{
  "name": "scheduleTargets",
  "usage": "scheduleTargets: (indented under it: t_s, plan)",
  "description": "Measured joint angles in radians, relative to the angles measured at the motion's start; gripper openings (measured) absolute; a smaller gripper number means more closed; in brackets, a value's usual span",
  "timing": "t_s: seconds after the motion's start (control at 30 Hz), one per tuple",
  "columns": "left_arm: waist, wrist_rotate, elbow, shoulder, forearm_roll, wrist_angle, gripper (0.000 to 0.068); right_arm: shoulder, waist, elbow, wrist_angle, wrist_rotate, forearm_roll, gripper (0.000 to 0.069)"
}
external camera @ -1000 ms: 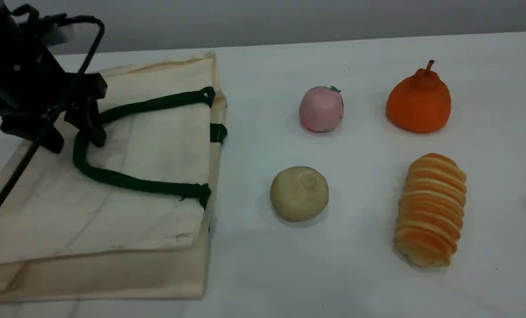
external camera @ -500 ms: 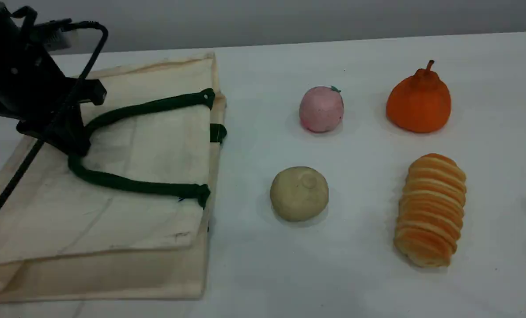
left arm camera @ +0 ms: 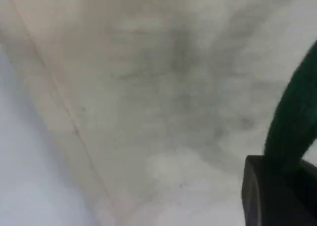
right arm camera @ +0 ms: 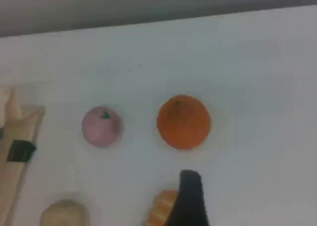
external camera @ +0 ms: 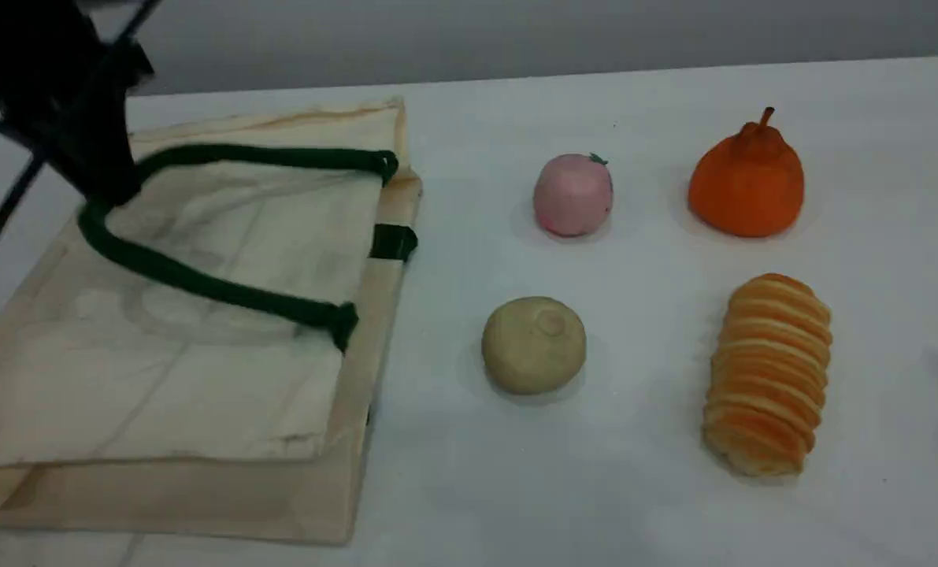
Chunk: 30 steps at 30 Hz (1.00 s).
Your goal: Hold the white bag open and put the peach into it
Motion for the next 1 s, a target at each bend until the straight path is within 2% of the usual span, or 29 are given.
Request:
scheduleTargets:
  t_s: [0.13, 0.27, 0.4, 0.47, 0.67, 1.0]
  plan:
    - [0.0, 0.027, -0.129, -0.013, -0.021, 0.073, 0.0094, 0.019, 0.0, 0.001, 0.005, -0.003, 0.0, 0.0548]
    - [0.0, 0.129, -0.235, -0.029, -0.099, 0.077, 0.0094, 0.021, 0.0, 0.001, 0.008, -0.002, 0.001, 0.0548]
    - [0.0, 0.228, -0.272, -0.029, -0.188, 0.076, 0.0094, 0.021, 0.0, 0.001, 0.003, -0.004, 0.001, 0.0548]
    - [-0.001, 0.257, -0.272, -0.029, -0.191, 0.075, 0.0094, 0.021, 0.0, 0.001, 0.003, -0.004, 0.001, 0.0548]
    - [-0.013, 0.264, -0.275, -0.074, -0.195, 0.074, 0.0094, 0.021, 0.0, 0.001, 0.01, -0.013, 0.001, 0.0548]
    - [-0.109, 0.318, -0.276, -0.181, -0.223, 0.073, 0.0094, 0.021, 0.0, 0.001, 0.011, -0.013, 0.0, 0.0548]
